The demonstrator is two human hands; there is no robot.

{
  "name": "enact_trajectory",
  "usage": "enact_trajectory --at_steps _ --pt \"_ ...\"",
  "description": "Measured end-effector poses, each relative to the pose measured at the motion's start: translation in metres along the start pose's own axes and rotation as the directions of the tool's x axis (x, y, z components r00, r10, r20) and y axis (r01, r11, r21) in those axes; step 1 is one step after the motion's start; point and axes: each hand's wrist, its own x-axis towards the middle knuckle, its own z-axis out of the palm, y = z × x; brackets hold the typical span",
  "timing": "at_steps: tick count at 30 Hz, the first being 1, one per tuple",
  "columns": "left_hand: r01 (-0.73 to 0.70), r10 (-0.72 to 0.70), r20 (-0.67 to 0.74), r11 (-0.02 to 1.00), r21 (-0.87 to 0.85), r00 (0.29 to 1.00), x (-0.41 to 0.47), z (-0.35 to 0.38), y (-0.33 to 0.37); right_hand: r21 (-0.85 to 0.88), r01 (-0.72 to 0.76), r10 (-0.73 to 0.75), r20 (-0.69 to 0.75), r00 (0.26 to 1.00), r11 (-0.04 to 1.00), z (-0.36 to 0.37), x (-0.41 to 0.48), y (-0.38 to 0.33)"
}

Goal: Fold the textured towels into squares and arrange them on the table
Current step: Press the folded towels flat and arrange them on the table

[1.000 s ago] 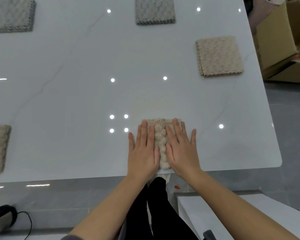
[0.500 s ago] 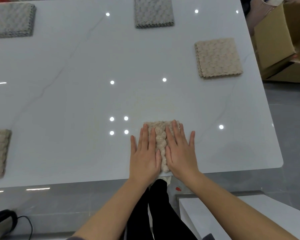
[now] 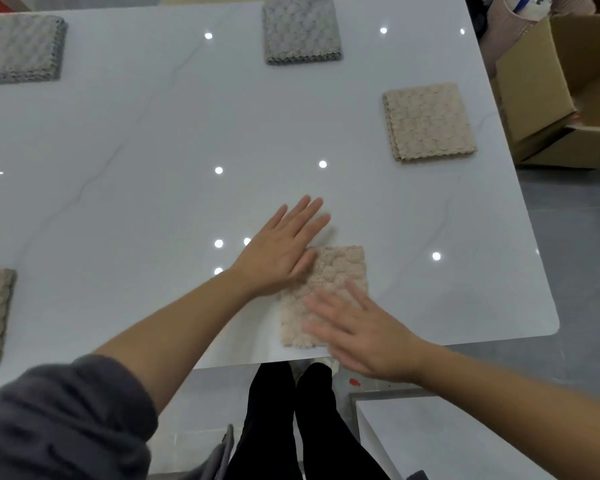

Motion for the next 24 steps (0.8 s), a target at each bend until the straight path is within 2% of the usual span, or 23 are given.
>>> enact_trajectory --at_steps 2,5,9,12,15,20,22,24 --pt "-0.113 0.111 0.042 0.993 0.037 0.993 0.022 -0.001 -0.003 -0.007 0.170 -0.170 0.045 0.984 0.985 0.009 0.010 -0.009" --pt "-0.238 0.231 0.097 0.969 0.068 0.968 0.050 0.003 0.000 0.025 0.308 -0.309 0.060 0.949 0.951 0.023 0.022 -0.012" --pt "-0.232 0.214 0.164 0.967 0.105 0.963 0.060 0.020 0.001 0.082 0.368 -0.374 0.065 0.925 0.926 0.029 0.028 -0.003" --pt "-0.225 0.206 0.157 0.968 0.111 0.966 0.054 0.030 0.002 0.120 0.385 -0.396 0.093 0.913 0.915 0.030 0.032 0.008" --pt "-0.295 0.278 0.131 0.945 0.140 0.952 0.054 0.032 0.002 0.103 0.382 -0.390 0.081 0.917 0.919 0.029 0.038 0.016" --pt "-0.221 0.206 0.113 0.965 0.139 0.972 0.056 0.031 -0.001 0.145 0.337 -0.352 0.092 0.932 0.930 0.023 0.039 0.009" --pt "-0.167 0.157 0.091 0.979 0.115 0.983 0.052 0.024 0.001 0.187 0.252 -0.274 0.104 0.956 0.950 0.013 0.036 0.004" --pt "-0.094 0.092 0.038 0.993 0.070 0.995 0.041 0.012 0.002 0.168 0.121 -0.134 0.070 0.988 0.978 0.000 0.027 0.002"
